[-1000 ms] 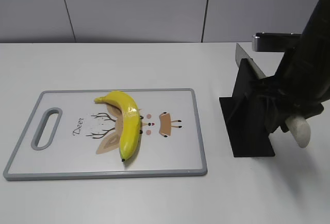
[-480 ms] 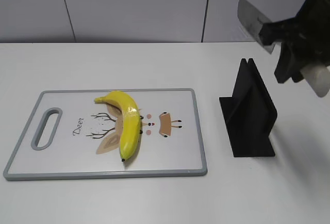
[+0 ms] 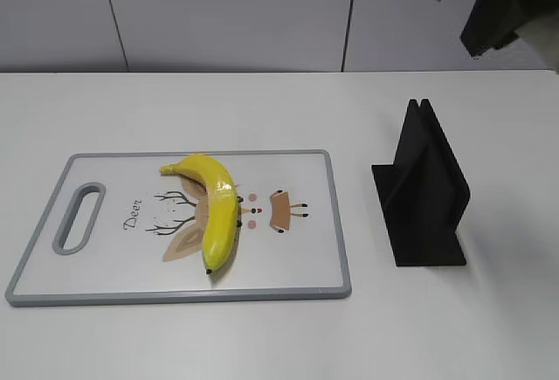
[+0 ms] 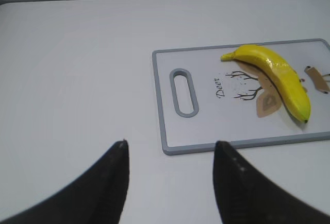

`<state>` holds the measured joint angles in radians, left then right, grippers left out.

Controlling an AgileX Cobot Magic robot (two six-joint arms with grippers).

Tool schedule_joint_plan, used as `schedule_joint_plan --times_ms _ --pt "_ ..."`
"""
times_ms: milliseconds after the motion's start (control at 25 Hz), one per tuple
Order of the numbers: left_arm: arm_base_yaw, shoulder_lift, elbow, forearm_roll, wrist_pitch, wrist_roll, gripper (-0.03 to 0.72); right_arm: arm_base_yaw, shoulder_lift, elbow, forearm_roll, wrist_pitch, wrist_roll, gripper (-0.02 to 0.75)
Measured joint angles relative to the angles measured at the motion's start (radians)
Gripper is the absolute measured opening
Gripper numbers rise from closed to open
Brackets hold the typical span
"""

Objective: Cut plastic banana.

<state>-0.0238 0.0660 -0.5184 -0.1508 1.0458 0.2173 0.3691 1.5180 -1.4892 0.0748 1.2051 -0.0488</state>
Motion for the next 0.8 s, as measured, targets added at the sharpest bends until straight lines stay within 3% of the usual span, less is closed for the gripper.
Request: schedule_joint_plan --times_ms 400,640,800 --pt "0.000 0.472 -0.161 -0.049 -0.244 0.279 0.502 0.000 0.113 -0.050 0.117 0.002 -0.437 0.167" --pt "0.000 0.836 -0.344 -0.251 -0.302 0.592 0.502 0.003 0.188 -0.073 0.179 0.002 -0.674 0.167" --pt "0.000 1.051 -0.526 -0.377 -0.222 0.799 0.502 0.028 0.253 -0.116 0.193 0.001 -0.765 0.167"
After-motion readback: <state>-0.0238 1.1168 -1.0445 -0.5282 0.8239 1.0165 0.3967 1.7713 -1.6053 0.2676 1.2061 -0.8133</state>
